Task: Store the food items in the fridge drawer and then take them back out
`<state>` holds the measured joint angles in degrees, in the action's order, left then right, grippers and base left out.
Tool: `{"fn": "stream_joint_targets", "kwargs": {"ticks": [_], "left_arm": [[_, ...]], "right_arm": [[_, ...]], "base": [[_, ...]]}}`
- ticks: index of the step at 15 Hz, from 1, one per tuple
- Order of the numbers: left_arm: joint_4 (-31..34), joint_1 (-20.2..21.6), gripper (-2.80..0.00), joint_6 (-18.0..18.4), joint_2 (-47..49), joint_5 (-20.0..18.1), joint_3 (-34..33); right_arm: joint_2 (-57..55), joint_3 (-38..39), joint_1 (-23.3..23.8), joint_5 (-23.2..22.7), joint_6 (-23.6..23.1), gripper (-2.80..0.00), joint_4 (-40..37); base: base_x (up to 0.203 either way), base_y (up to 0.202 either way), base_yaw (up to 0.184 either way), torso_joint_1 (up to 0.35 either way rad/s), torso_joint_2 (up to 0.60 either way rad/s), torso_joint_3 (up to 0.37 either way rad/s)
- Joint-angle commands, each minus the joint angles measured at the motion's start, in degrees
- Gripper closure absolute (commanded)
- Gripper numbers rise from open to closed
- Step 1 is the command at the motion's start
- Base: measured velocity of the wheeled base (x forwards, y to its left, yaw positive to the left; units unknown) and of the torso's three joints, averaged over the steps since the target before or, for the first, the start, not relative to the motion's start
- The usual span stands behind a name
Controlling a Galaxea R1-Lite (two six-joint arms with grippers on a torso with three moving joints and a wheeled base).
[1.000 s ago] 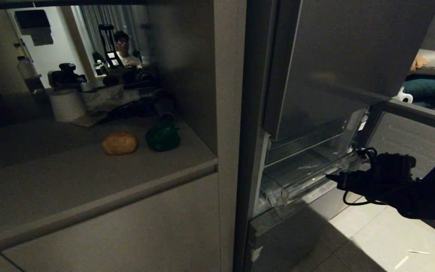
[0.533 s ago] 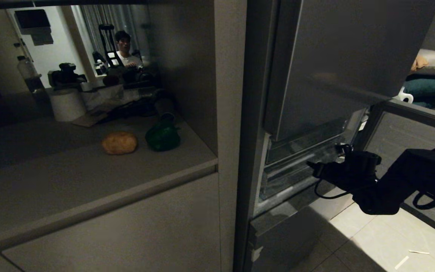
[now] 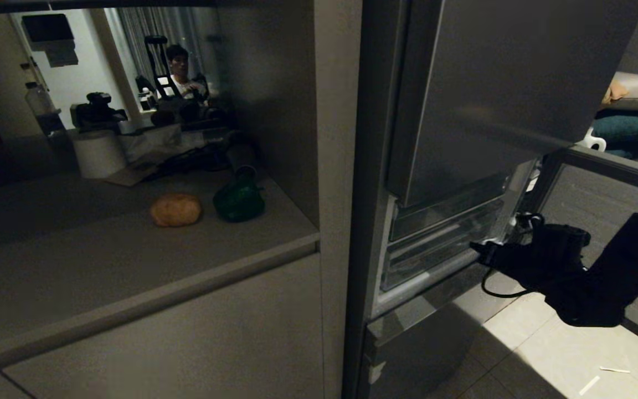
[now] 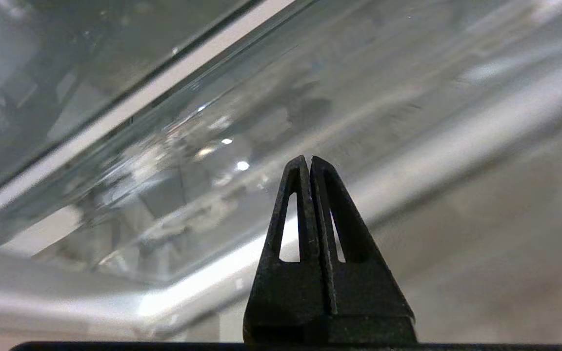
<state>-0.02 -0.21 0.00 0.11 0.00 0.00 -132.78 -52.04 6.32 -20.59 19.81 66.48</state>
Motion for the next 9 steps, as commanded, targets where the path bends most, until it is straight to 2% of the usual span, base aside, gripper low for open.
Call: {"fn": "stream_joint_targets", "kwargs": {"ticks": [1,4,6,9], "left_arm": [[0.0,0.0,0.00,0.0,0.1,0.0,0.0],[0.0,-0.1,0.00,0.0,0.1,0.0,0.0],[0.0,-0.1,0.00,0.0,0.1,0.0,0.0],[0.0,0.0,0.00,0.0,0.1,0.0,0.0]], "right_arm": [[15.0,8.6,3.5,0.0,0.1,0.00,-1.7],[32.5,16.9,12.4,0.0,-0.1,0.00,-7.8],[43.9,19.0,22.6,-0.1,-0.6,0.00,-13.4],[53.0,18.7,34.4,0.6,-2.1,0.00,-18.7]], "base": [[0.000,0.000,0.000,0.000,0.00,0.000],[0.000,0.000,0.000,0.000,0.00,0.000],[0.000,0.000,0.000,0.000,0.00,0.000],[0.000,0.000,0.000,0.000,0.00,0.000]]}}
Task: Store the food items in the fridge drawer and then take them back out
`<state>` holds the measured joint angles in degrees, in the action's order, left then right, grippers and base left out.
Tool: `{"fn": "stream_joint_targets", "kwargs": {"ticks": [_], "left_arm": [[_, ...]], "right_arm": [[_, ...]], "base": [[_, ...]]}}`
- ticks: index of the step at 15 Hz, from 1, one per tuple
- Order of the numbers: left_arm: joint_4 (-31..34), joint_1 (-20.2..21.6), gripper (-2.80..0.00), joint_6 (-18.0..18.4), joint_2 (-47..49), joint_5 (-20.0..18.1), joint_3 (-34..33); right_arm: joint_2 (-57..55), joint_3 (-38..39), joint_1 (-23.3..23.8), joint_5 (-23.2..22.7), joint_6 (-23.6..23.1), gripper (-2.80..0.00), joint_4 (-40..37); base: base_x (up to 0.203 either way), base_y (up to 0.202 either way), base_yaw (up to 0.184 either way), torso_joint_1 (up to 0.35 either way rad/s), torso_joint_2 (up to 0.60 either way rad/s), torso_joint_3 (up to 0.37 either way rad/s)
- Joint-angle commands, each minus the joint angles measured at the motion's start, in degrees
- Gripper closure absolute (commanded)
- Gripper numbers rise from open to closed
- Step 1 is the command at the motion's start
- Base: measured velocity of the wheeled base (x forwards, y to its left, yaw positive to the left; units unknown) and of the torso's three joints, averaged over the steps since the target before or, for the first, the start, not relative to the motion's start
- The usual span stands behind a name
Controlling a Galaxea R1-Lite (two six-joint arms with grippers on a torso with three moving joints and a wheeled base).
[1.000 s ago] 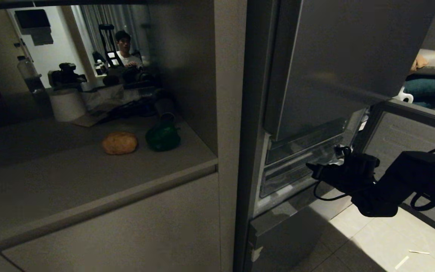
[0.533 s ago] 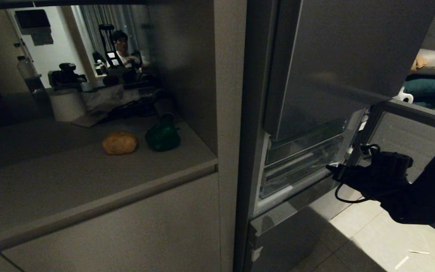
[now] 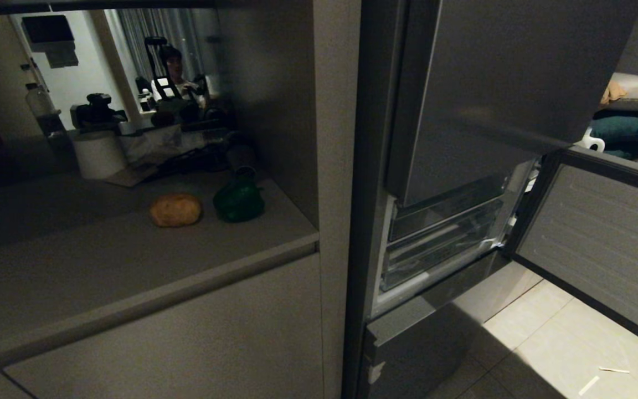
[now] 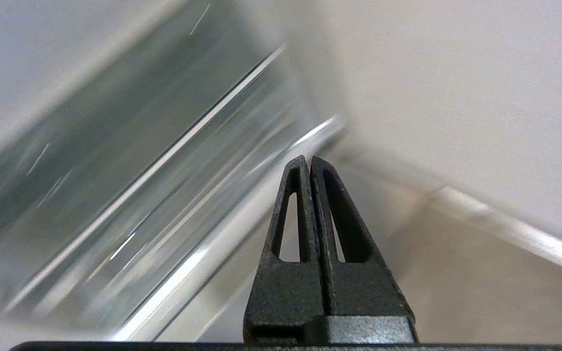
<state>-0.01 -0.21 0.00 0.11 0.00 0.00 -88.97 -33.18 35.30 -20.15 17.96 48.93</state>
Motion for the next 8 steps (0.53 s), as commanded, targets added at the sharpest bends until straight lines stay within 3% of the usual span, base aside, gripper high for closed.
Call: {"fn": "stream_joint_targets", "kwargs": {"ticks": [1,4,8], "left_arm": [[-0.1,0.0,0.00,0.0,0.1,0.0,0.0],[-0.1,-0.1,0.00,0.0,0.1,0.0,0.0],[0.0,0.0,0.00,0.0,0.1,0.0,0.0]], "right_arm": [[10.3,-1.0,8.1,1.6,-0.7,0.00,-2.4],[12.5,-4.4,15.0,7.1,-2.6,0.00,-3.9],[7.2,-9.0,22.4,12.8,-6.1,0.00,-3.8]], "base": [[0.000,0.000,0.000,0.000,0.00,0.000],[0.000,0.000,0.000,0.000,0.00,0.000],[0.000,0.000,0.000,0.000,0.00,0.000]]}}
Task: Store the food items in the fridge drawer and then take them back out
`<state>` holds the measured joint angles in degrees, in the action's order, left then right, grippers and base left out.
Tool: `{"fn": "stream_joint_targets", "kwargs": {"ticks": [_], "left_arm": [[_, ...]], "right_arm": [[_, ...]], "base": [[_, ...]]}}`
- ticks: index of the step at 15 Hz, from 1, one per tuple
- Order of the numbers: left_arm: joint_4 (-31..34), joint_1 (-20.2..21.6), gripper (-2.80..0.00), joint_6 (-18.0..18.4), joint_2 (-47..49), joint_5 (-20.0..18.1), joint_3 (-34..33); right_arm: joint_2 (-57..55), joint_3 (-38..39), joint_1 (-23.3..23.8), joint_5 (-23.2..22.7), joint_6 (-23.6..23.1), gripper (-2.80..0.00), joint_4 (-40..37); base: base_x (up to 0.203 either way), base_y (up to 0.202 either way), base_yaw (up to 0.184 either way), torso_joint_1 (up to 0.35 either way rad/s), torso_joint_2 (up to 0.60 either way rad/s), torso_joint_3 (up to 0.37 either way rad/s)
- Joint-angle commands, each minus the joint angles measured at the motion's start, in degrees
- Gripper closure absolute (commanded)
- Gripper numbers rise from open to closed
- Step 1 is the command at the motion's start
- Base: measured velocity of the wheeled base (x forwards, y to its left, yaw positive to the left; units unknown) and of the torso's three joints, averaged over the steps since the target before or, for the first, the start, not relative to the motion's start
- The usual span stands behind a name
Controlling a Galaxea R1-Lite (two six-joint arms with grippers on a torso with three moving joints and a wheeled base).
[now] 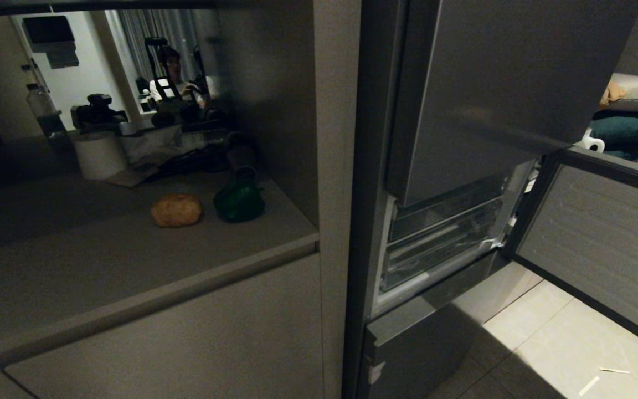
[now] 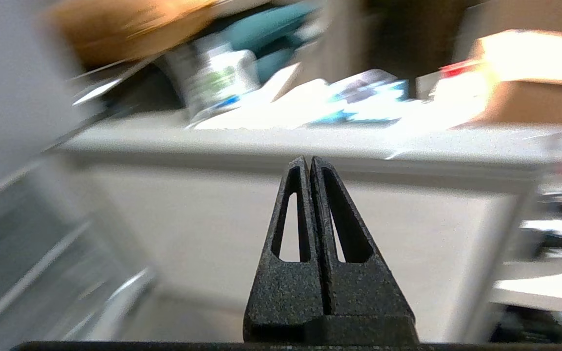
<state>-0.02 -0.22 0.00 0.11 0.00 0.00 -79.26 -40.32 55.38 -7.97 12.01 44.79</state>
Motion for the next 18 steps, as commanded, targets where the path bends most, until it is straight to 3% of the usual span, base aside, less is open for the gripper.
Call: {"fn": "stream_joint_targets", "kwargs": {"ticks": [1,6,13,18], "left_arm": [[-0.1,0.0,0.00,0.0,0.1,0.0,0.0],[0.0,0.0,0.00,0.0,0.1,0.0,0.0],[0.0,0.0,0.00,0.0,0.1,0.0,0.0],[0.0,0.0,0.00,0.0,0.1,0.0,0.0]], "right_arm": [[-4.2,-3.3,3.4,0.9,-0.2,0.00,0.3],[-16.0,-12.2,6.6,1.2,0.3,0.00,0.2],[-31.8,-25.2,6.8,1.0,0.6,0.00,0.1],[-36.6,-29.8,6.8,1.1,0.7,0.00,-1.6]], "base": [[0.000,0.000,0.000,0.000,0.00,0.000],[0.000,0.000,0.000,0.000,0.00,0.000],[0.000,0.000,0.000,0.000,0.00,0.000],[0.000,0.000,0.000,0.000,0.00,0.000]]}}
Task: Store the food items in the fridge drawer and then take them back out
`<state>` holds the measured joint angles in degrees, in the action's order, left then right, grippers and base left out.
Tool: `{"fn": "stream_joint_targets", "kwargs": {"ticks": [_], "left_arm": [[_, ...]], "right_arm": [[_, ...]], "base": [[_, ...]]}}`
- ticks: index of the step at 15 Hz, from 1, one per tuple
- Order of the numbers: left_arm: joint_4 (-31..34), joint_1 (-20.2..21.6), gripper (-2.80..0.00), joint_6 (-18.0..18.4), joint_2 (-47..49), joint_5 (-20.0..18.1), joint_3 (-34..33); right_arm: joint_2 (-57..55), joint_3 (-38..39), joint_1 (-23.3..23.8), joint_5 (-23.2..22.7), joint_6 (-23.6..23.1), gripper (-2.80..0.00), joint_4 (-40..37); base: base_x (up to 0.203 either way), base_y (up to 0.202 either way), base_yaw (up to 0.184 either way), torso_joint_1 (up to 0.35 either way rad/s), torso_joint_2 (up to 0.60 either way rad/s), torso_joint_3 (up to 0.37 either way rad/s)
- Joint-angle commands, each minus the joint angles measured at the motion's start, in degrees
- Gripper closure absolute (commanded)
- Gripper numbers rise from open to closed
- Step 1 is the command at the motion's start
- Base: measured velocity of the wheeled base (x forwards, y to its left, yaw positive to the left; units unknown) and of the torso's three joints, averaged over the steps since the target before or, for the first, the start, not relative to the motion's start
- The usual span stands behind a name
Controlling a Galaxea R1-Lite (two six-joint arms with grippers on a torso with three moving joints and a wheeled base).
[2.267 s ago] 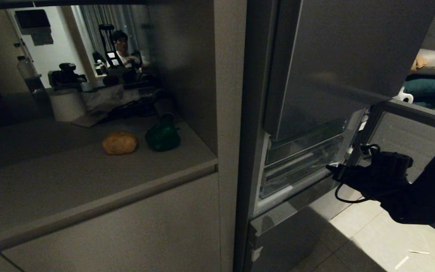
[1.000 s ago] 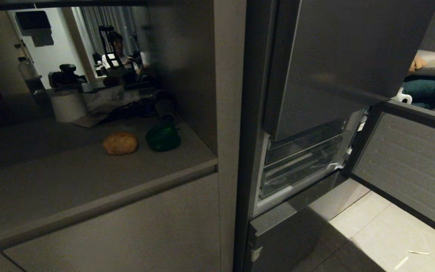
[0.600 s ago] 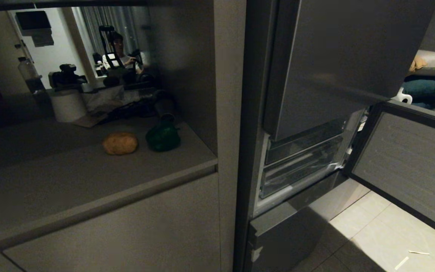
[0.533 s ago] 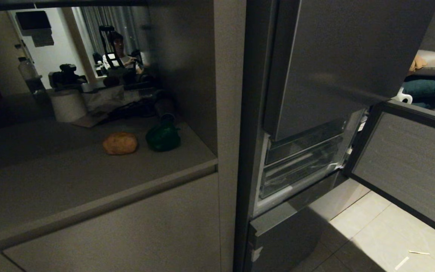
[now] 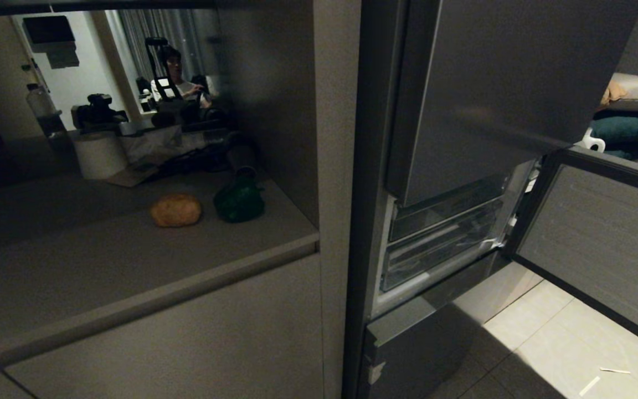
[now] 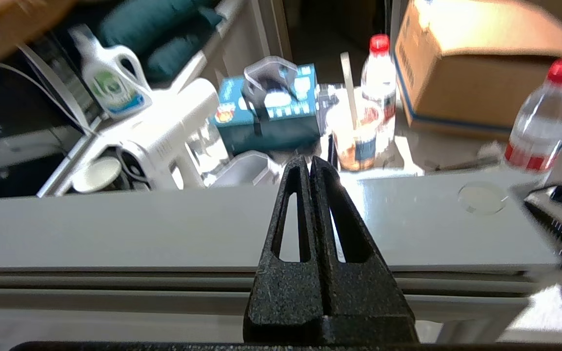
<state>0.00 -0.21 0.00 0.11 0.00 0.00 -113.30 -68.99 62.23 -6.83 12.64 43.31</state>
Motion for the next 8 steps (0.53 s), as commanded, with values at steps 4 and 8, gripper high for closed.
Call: {"fn": "stream_joint_targets", "kwargs": {"ticks": [4,8], "left_arm": [[-0.1,0.0,0.00,0.0,0.1,0.0,0.0],[0.0,0.0,0.00,0.0,0.1,0.0,0.0]], "right_arm": [[-4.0,-2.4,0.2,0.1,0.2,0.00,-1.4],[-2.0,-1.1,0.4,0.0,0.3,0.00,-5.3]], "base": [[0.000,0.000,0.000,0.000,0.00,0.000],[0.000,0.000,0.000,0.000,0.00,0.000]]}}
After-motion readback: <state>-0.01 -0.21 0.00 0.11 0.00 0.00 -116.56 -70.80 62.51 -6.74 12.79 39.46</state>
